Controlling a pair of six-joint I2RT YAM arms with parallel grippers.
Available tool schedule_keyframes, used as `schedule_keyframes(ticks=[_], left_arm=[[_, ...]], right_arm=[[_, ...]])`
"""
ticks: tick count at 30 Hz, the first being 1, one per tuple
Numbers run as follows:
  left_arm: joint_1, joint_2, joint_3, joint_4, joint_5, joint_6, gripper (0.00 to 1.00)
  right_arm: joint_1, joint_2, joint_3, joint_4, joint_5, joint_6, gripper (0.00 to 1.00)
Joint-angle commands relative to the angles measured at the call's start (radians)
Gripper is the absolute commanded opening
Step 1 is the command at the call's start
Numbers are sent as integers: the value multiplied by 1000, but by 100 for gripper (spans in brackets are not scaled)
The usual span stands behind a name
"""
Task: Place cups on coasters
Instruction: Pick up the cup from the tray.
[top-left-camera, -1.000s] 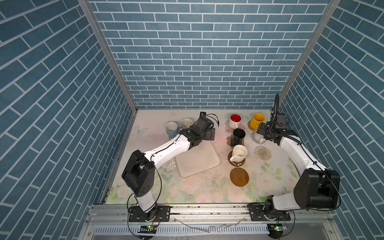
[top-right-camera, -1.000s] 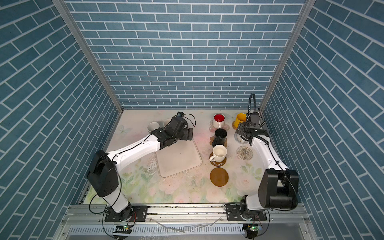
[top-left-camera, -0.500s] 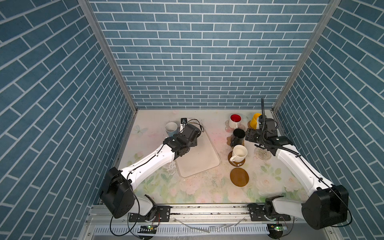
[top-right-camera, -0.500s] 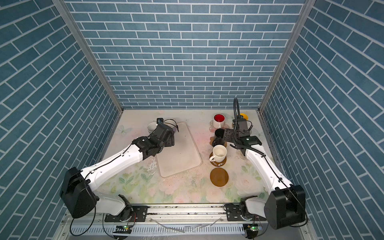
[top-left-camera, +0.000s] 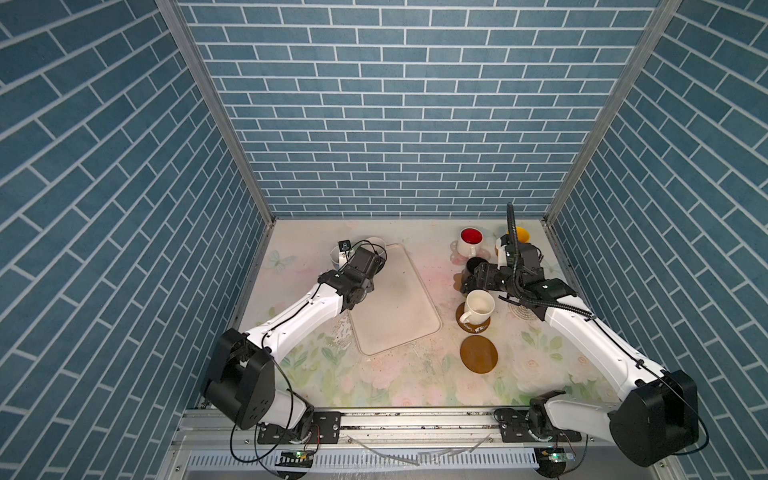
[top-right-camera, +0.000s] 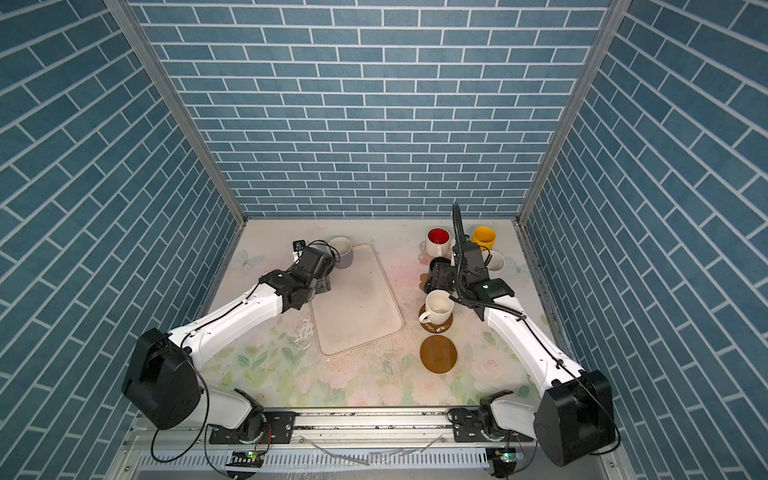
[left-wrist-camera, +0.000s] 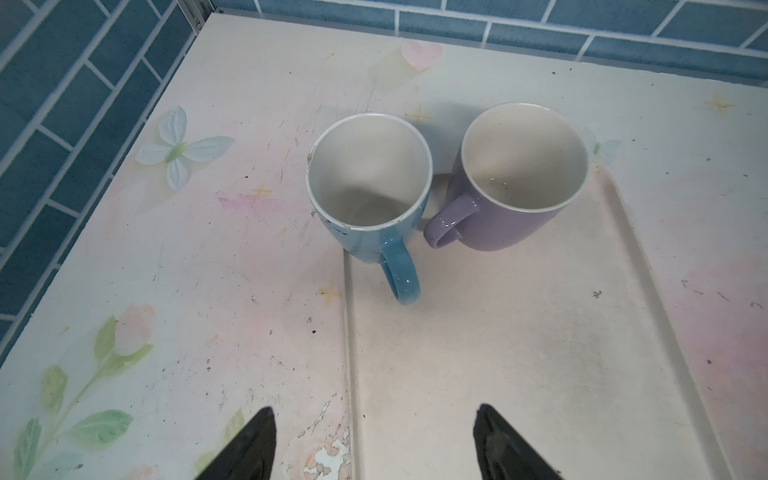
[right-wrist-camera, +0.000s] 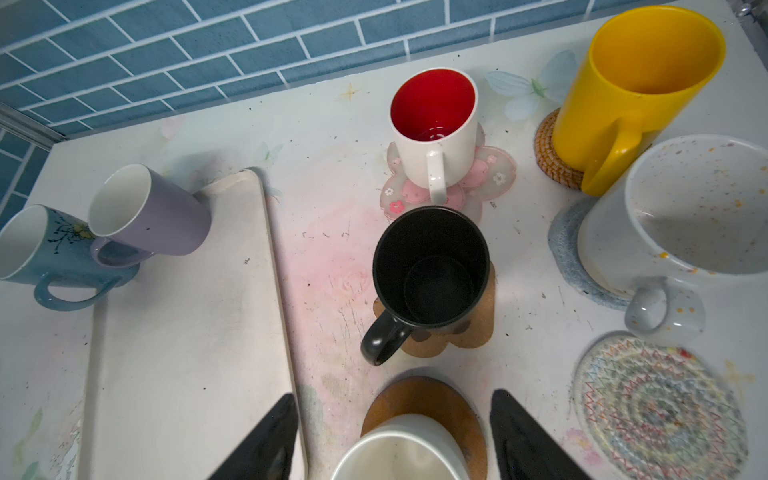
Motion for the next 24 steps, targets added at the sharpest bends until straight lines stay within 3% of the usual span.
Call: schedule_keyframes(ticks=[1,7,17,24], left_arm=[[23,46,14,0,14,0,75],[63,122,49,35,55,12,67],[107,247,123,68,85,18,67],[143,329,183,76,102,33,62]], right_arm=[[11,-20,-27,73,-32,16,73],[14,-5,-23,108,-48,8,70],[24,35,15,118,-77,-19,66],[26,82,15,135,-78,-43,58]])
